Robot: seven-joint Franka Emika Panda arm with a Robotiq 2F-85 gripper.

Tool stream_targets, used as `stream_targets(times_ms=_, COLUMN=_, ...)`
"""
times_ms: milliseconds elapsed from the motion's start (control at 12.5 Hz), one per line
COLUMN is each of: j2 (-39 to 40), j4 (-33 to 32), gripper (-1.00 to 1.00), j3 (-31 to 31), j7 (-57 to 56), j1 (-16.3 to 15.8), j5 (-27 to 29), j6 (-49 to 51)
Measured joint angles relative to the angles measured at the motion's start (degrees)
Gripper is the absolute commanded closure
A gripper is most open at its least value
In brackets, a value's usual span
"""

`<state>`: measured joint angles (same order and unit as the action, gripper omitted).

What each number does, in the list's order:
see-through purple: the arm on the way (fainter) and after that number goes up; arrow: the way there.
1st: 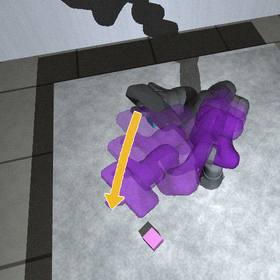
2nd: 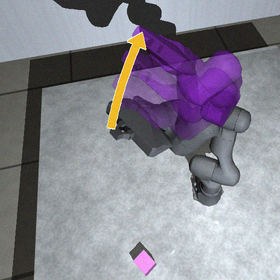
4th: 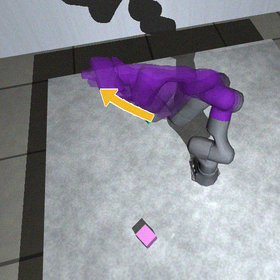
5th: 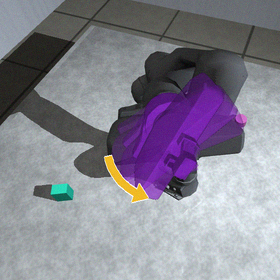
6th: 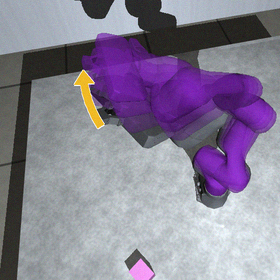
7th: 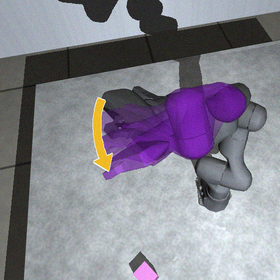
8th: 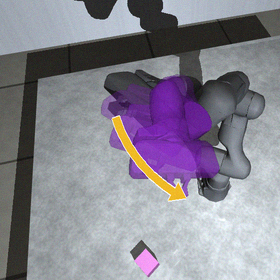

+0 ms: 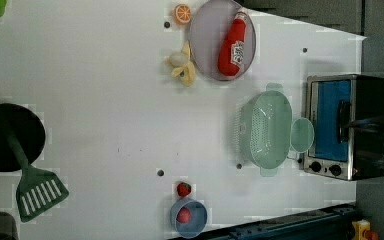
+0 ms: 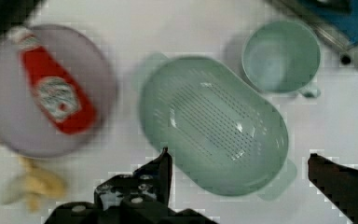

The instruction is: Drag strainer right to left.

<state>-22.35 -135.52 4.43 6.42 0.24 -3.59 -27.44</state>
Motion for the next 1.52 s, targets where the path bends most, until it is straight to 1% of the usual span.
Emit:
stream_targets(times_ms=80, j2=3.30, j4=-3.58, gripper=-1.00, j3=0.23, j7=2.22, j1=-0.08, j5=0.00, j6=-3.19)
stream_targets(times_ms=160, j2=6.88, j4=-7.16, gripper=-1.00, j3=-0.30, j7=5.91, j1=0.53, j5=-0.65, j6=-7.55)
stream_targets(times_ms=240, j2=11.44, j4=-8.84, gripper=-1.00, j3=-0.78, j7=9.68, j1=0.67, j5=-0.49, j6=-11.50)
stream_targets(times_ms=400, j2=20.21, j4=-8.62, gripper=-1.00, j3=-1.34, j7=15.99, j1=-0.37, j5=-0.06, j6=-16.79)
stream_targets(times_ms=560, j2=24.85, j4=-8.17, gripper=-1.00, j3=-2.71, j7=21.00, j1=-0.91, j5=0.24, j6=-23.42)
stream_targets(times_ms=720, j2=27.82, j4=-7.72, gripper=-1.00, j3=-4.35, j7=25.39, j1=-1.07, j5=0.93, j6=-30.30)
stream_targets(times_ms=880, j2=33.42, j4=-6.04, gripper=-1.00, j3=-5.33, j7=28.91, j1=-1.15, j5=1.02, j6=-37.96)
stream_targets(times_ms=1120, j2=41.18, j4=-5.82, gripper=-1.00, j3=-4.97, j7=33.05, j1=-1.02, j5=0.50, j6=-41.27)
stream_targets(times_ms=1200, j2=43.95, j4=-5.71, gripper=-1.00, j3=-5.44, j7=33.42, j1=-0.32, j5=1.21, j6=-43.84)
stream_targets(times_ms=1360, j2=46.26, j4=-6.38, gripper=-1.00, j3=-4.14, j7=34.40, j1=-0.73, j5=0.14, j6=-45.41)
stream_targets(times_ms=1520, j2=45.39, j4=-7.72, gripper=-1.00, j3=-3.91, j7=35.35, j1=-1.38, j5=0.03, j6=-46.86)
